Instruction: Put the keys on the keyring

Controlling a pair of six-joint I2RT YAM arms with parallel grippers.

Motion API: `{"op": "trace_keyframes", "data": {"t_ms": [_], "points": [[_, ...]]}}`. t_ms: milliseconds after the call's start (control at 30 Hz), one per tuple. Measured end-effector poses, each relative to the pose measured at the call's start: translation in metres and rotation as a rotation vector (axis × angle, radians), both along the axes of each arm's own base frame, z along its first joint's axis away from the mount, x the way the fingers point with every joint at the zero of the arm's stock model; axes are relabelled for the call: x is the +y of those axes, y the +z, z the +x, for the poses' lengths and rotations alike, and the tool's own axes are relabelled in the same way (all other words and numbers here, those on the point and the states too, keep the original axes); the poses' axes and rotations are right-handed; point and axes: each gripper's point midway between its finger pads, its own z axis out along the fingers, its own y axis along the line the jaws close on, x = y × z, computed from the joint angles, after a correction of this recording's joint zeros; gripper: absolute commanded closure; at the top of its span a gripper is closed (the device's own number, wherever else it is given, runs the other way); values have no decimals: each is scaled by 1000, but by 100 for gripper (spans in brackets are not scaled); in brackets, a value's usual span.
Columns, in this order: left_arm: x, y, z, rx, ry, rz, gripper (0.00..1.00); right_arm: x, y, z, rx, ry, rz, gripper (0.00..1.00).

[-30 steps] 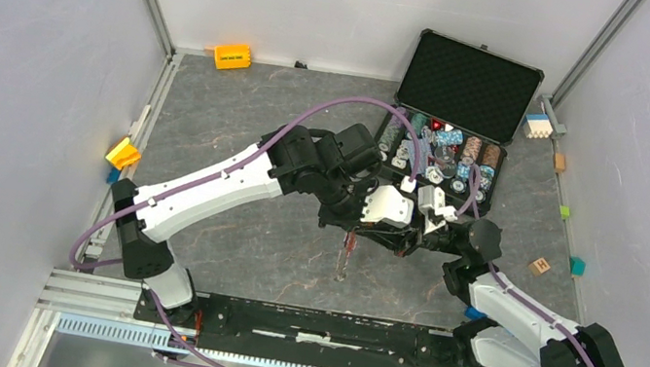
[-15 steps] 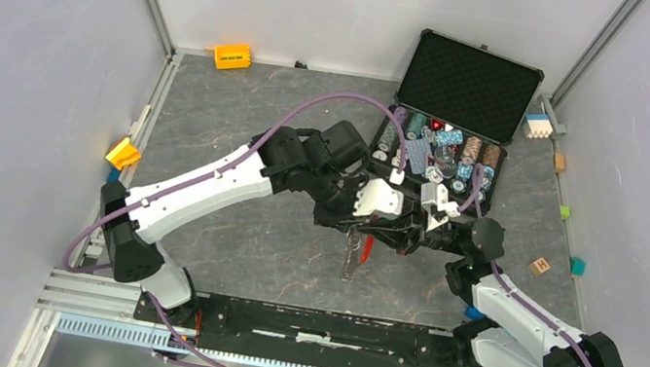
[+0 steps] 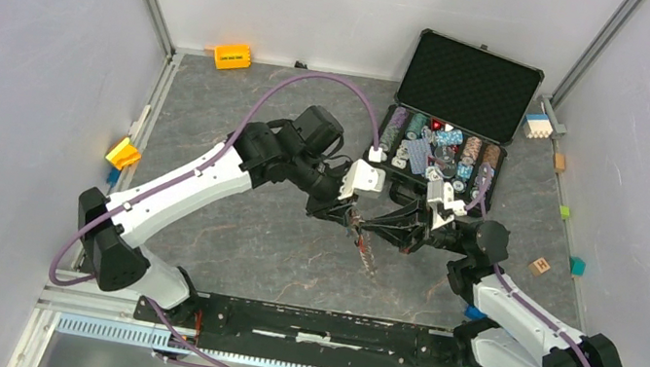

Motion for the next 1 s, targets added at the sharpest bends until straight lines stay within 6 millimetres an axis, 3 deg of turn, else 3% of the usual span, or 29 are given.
{"op": "trace_keyframes", "data": {"t_ms": [300,433,600,867,1000], "points": [[11,-2,-3,-29,21,-2,62,-1,0,2,1,-5,0,100],[24,6,3,-99,71,-4,54,-2,0,3,2,-9,-1,100],[32,15,-3,-129,76,-38,53,-2,-1,4,5,-15,-1,100],[25,-1,-26,-40,-44,-68,54,-3,-2,9,24,-32,-2,100],[15,-10,-23,-24,-64,-80,53,-4,-2,10,26,-33,-2,100]]}}
